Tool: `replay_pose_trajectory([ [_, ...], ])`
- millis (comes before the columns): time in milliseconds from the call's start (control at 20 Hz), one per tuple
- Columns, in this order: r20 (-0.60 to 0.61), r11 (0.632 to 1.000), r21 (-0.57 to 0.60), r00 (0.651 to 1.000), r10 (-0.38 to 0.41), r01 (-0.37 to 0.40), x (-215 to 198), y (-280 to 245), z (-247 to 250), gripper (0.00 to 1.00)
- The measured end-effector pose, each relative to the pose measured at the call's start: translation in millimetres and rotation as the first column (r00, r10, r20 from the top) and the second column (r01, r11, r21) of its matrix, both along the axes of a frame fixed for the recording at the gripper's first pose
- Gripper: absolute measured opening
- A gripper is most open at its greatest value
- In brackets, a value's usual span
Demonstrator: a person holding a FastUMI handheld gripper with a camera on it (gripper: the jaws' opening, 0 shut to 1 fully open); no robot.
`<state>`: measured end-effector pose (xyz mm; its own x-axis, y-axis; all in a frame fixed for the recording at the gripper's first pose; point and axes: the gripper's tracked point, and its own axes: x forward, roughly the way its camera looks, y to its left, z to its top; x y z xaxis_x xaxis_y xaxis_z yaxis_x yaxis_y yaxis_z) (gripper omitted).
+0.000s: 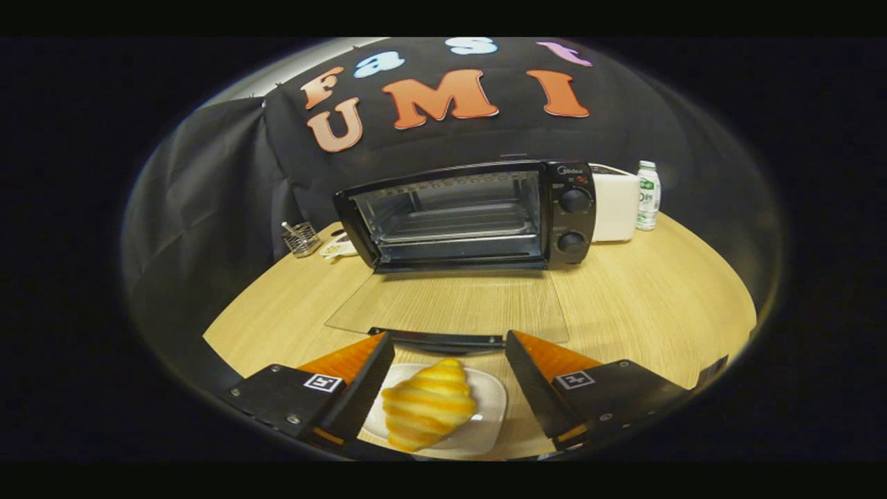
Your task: Open the toaster oven, put the food inside, and close the toaster oven door.
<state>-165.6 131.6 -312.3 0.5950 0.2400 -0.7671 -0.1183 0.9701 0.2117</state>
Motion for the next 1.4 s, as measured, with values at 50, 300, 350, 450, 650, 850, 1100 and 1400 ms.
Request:
replay_pose_trajectory([
  [50,-0.006,1.0,0.001,1.0,0.012,-0.012,-10,3,3,0.98],
  [300,-0.07,0.998,-0.029,0.996,0.049,-0.052,-62,10,4,0.99],
  [350,-0.08,0.999,-0.034,0.996,0.04,-0.043,-70,10,3,0.99],
  [450,-0.12,0.997,-0.046,0.991,0.055,-0.061,-87,15,-6,0.99],
  [650,-0.178,0.994,-0.101,0.983,0.032,-0.051,-100,13,-29,0.99],
  [850,-0.191,0.988,-0.152,0.982,-0.001,-0.029,-98,9,-41,0.96],
  [1100,-0.229,0.993,-0.115,0.972,-0.046,0.02,-98,7,-38,0.64],
  [1400,-0.153,0.992,0.118,0.988,-0.026,0.045,-85,14,2,0.47],
])
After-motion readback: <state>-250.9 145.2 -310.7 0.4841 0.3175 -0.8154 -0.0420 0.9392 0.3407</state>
